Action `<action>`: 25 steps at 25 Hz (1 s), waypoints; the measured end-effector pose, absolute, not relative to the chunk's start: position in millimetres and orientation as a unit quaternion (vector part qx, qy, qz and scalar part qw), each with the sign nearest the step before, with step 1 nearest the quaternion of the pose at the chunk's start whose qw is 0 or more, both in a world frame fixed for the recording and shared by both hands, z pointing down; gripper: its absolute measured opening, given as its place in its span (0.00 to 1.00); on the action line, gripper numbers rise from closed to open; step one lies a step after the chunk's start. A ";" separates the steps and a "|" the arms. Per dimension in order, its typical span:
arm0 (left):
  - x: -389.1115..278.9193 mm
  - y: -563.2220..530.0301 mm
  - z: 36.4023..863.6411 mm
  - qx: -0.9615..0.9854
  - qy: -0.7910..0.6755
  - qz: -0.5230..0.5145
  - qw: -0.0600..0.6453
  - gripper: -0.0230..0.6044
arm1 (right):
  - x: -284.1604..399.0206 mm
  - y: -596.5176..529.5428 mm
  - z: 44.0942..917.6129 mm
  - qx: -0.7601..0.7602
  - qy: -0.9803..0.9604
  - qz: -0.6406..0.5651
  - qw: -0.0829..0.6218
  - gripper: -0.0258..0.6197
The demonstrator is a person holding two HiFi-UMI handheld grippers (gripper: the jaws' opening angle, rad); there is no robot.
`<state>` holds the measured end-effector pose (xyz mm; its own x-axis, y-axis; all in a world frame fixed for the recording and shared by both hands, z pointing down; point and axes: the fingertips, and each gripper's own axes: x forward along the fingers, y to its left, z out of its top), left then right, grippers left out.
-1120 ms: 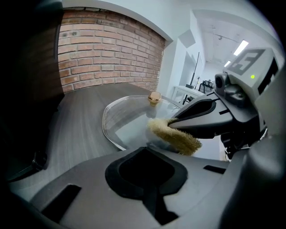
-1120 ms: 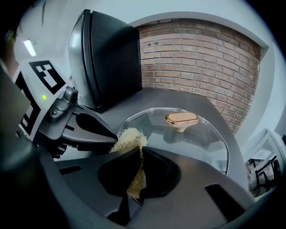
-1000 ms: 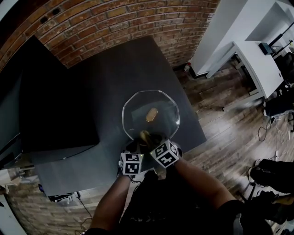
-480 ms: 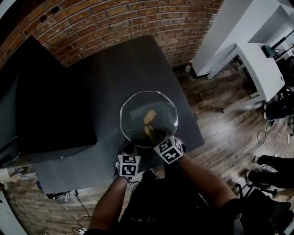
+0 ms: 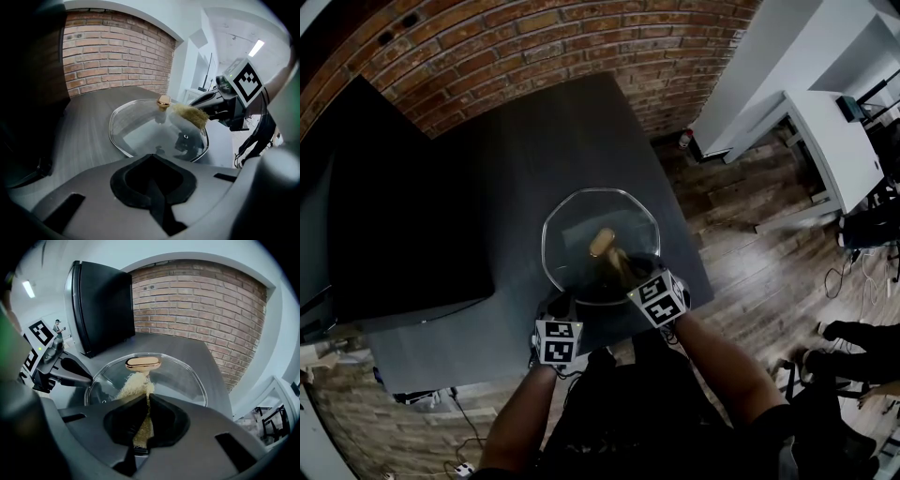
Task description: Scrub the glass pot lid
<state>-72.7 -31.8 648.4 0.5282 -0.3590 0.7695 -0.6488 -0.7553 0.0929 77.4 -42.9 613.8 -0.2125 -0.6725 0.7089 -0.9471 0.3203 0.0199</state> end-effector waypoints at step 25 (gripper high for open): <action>-72.3 -29.0 649.0 0.843 -0.314 0.387 0.204 0.09 | 163.5 -52.7 624.2 0.585 -0.713 0.238 0.304 0.08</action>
